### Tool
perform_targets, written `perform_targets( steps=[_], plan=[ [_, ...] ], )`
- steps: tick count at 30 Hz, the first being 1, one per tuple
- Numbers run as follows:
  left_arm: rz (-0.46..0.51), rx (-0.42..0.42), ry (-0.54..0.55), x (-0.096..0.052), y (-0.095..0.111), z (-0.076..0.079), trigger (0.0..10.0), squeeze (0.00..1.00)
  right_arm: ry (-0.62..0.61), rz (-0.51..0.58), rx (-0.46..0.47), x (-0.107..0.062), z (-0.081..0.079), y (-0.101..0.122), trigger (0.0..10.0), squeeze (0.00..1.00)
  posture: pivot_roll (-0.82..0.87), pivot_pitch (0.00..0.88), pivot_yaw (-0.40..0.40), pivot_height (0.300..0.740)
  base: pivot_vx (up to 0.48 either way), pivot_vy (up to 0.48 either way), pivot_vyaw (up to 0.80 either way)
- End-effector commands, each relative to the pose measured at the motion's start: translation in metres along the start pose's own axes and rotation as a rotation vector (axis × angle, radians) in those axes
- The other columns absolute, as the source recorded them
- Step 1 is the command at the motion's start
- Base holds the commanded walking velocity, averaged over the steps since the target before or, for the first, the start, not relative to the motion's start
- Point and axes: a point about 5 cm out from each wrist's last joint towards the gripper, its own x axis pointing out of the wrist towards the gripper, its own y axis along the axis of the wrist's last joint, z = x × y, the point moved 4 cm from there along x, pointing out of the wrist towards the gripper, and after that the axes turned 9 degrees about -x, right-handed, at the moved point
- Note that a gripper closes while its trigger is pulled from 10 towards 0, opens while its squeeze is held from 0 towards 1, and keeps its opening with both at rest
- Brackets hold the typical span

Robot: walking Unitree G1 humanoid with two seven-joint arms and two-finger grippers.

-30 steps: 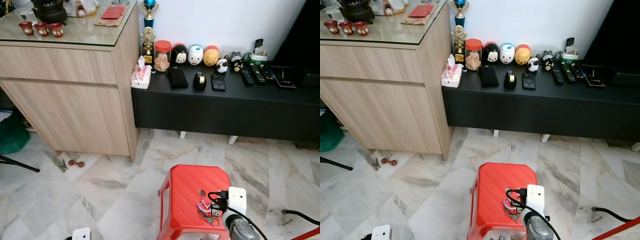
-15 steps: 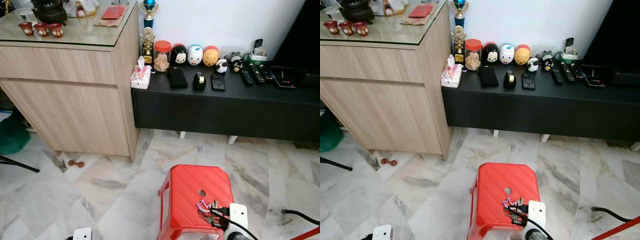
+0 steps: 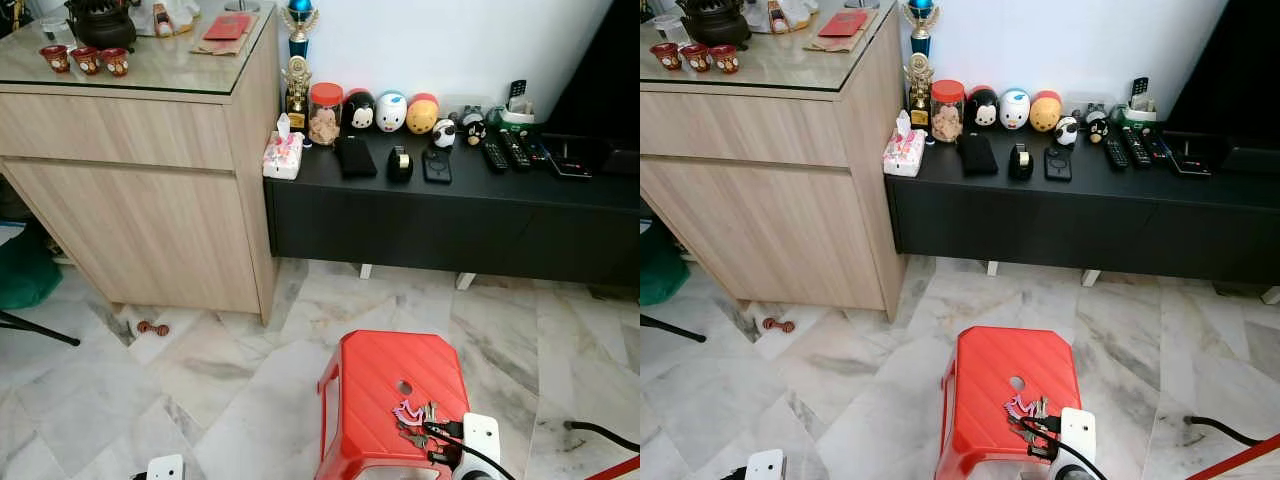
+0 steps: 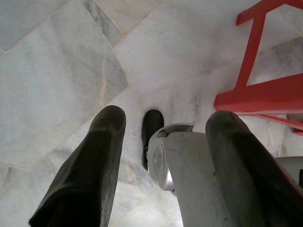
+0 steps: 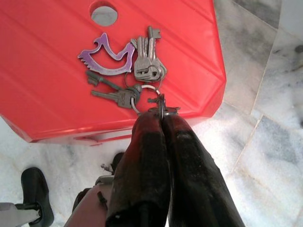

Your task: Hang keys on a hook

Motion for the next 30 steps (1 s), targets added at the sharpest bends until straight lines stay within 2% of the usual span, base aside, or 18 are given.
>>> perform_targets(
  steps=[1,21,30],
  plan=[
    [-0.009,0.007,-0.003,-0.0008,-0.0038,0.0006,10.0,0.00,-0.012,-0.024,0.010,-0.0014,0.0049,-0.0073,10.0,0.00,0.13,0.032,-0.073,0.740,-0.281,0.000,0.00],
    [-0.012,0.000,-0.003,-0.0010,-0.0059,0.0023,10.0,0.00,-0.014,-0.016,-0.018,-0.0012,0.0056,-0.0055,10.0,0.00,0.12,0.053,-0.077,0.740,-0.278,0.000,0.00],
    [-0.011,-0.001,-0.001,-0.0011,-0.0059,0.0022,10.0,0.00,-0.017,-0.018,-0.017,-0.0013,0.0068,-0.0057,10.0,0.00,0.12,0.062,-0.080,0.740,0.000,0.000,0.00]
  ],
)
